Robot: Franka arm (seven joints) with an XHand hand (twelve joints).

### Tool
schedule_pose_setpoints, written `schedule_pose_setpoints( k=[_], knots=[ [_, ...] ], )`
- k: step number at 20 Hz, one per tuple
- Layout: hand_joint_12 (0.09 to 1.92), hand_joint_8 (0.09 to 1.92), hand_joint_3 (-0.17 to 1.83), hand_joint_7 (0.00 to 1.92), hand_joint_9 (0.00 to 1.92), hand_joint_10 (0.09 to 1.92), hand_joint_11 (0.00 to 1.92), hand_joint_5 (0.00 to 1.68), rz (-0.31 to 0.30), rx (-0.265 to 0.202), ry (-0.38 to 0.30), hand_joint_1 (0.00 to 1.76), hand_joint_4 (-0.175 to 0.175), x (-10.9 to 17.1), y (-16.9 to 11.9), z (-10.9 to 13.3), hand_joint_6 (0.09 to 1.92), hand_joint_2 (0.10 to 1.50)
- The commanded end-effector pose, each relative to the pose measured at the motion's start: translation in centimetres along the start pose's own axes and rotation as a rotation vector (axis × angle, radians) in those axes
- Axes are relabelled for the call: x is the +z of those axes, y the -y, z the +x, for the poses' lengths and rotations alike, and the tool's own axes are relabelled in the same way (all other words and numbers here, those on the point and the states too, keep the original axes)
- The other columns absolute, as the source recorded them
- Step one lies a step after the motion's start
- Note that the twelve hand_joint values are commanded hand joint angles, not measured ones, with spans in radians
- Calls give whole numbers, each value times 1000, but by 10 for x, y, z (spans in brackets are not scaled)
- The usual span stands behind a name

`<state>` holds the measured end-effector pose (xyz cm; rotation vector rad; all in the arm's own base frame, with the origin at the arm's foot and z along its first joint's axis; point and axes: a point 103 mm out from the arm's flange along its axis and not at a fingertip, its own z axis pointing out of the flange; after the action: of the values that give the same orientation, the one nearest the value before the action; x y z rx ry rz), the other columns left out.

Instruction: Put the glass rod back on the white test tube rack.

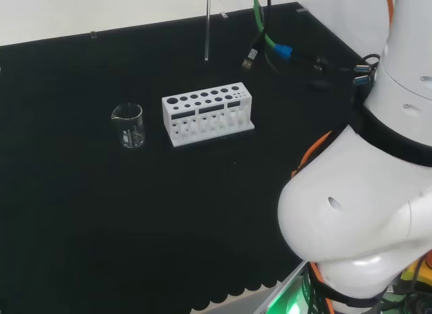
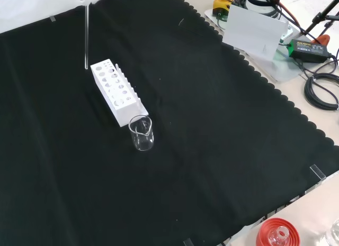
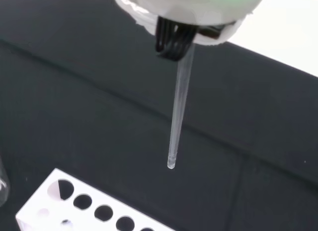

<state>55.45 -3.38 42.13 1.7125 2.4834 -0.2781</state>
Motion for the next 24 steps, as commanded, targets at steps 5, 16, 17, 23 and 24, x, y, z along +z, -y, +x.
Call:
schedule_pose_setpoints(
  k=[5, 16, 17, 23, 24],
  knots=[
    [754, 835, 746, 1342, 1714, 628, 1621, 1203, 40, 24, 19, 1327, -175, 19, 7, -18, 589, 618],
    [752, 834, 745, 1342, 1715, 627, 1622, 1204, 50, 50, 10, 1327, -175, 23, 9, -27, 587, 618],
    [752, 834, 745, 1342, 1715, 627, 1622, 1204, 53, 50, 10, 1327, -175, 23, 8, -27, 587, 618],
    [752, 833, 745, 1342, 1715, 626, 1622, 1204, 50, 51, 6, 1327, -175, 23, 8, -28, 586, 618],
    [751, 833, 744, 1342, 1715, 626, 1622, 1204, 50, 50, 6, 1327, -175, 23, 8, -28, 586, 618]
  ],
)
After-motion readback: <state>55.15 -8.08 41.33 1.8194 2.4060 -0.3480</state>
